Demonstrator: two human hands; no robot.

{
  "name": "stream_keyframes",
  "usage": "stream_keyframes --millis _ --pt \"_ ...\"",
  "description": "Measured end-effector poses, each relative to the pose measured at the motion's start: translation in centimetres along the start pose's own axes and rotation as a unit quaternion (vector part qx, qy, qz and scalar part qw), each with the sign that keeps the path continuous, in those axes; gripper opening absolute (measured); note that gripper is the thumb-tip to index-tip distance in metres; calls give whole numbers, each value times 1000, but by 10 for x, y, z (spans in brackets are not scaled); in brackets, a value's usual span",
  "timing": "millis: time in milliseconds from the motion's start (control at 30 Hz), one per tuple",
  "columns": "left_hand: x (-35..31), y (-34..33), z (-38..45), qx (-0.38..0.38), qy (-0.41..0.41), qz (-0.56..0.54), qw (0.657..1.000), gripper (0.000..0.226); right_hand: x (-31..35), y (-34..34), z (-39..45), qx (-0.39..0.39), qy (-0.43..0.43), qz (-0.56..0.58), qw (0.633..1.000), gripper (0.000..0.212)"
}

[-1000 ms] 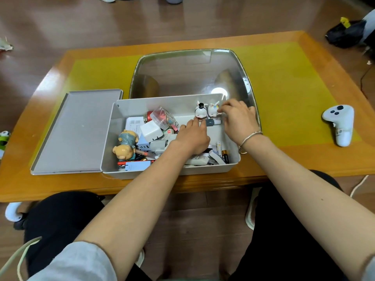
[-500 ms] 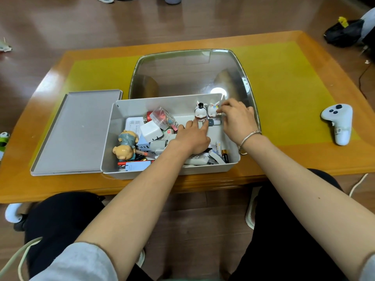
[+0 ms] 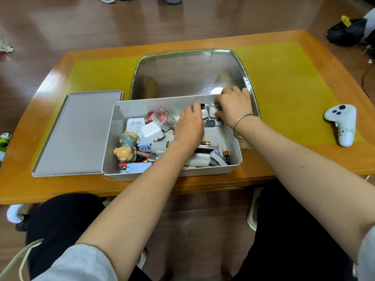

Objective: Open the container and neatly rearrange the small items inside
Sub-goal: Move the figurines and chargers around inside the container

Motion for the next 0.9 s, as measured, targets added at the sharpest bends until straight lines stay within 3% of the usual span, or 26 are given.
stream_keyframes --millis 500,633,767,900 --pt "-1 0 27 -6 32 38 999 19 2 0 4 -4 -2 -3 1000 21" --pt "2 -1 23 -14 37 33 999 24 -3 -2 1 -7 11 73 997 25" --pt "0 -1 10 -46 42 35 997 25 -9 -6 -7 -60 20 178 982 22" --pt "-11 -12 -4 34 -40 98 994 24 -10 -6 -10 -81 17 192 978 20"
Point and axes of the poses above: each hand's wrist, its own z-axis towards the middle knuckle, its own y-axis out of the back of the hand, x = y × z, the point moved 1 cm from there along z, towards the middle knuckle, and after that the axes turned 15 degrees about x, right-handed, at the moved point
